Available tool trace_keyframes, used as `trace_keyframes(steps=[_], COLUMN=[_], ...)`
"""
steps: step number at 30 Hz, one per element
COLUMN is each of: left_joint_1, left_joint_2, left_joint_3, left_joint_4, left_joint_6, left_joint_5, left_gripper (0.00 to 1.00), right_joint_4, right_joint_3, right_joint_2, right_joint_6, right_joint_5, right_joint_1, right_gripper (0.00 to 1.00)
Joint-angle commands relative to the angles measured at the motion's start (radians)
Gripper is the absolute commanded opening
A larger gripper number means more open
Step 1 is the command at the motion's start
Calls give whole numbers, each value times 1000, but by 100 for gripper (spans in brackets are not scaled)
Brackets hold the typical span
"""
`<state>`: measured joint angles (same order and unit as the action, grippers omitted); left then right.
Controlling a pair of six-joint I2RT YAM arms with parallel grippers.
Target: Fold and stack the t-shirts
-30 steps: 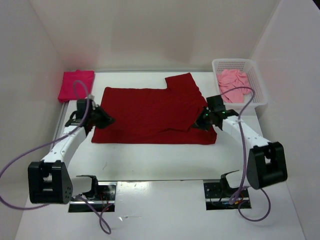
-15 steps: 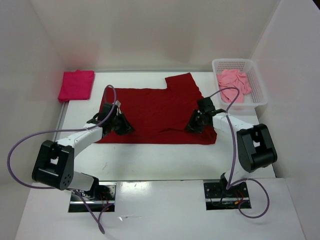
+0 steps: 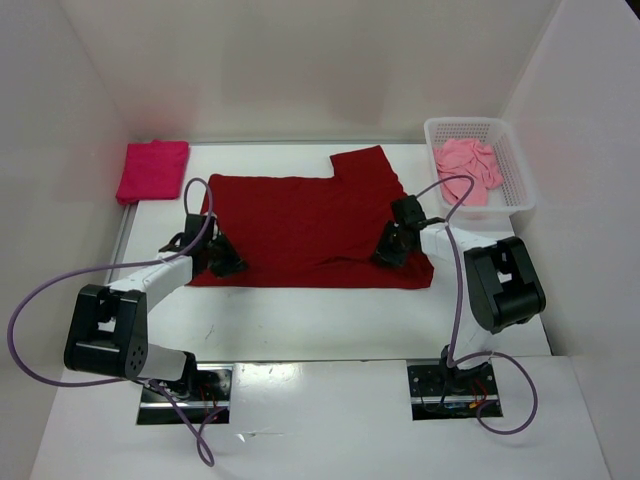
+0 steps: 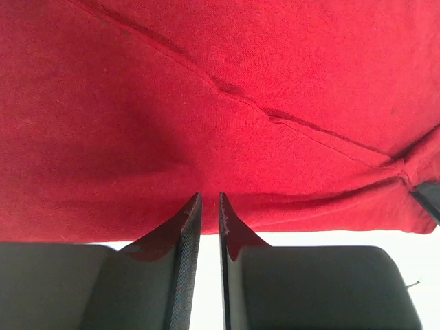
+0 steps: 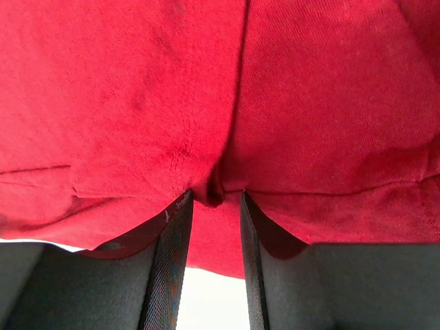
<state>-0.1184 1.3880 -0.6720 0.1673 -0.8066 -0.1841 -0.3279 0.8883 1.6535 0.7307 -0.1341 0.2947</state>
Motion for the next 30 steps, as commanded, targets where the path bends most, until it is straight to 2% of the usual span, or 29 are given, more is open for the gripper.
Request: trace_keyframes(steps=[1,3,8,15,19,27,30], left_joint_1=[6,6,6,6,16,16,16], left_joint_2=[-13,-24,-24,-21,-30,-64,-84], left_joint_3=[6,17,26,35,35,26,16], left_joint_4=[-18,-18,-18,-18,-18,-9,1], left_joint_6=[29,29,29,29,20,-9,-19], left_joint_5=[-15,-15,-15,-6,-6,-6,4], left_gripper=[22,22,22,22,22,22,22], right_joint_4=[38,38,47,67,58,15,6], right_joint_3=[51,60,69,132,213,448,517], right_joint_2=[11,20,43,84,132,276,322], right_joint_6=[-16,-16,-16,-5,6,-4,-4], right_joint_5=[48,36,14,-67,-117,-108,-99], right_joint_1=[8,8,8,8,8,79,90], right_gripper=[39,35,33,17,13,13,30])
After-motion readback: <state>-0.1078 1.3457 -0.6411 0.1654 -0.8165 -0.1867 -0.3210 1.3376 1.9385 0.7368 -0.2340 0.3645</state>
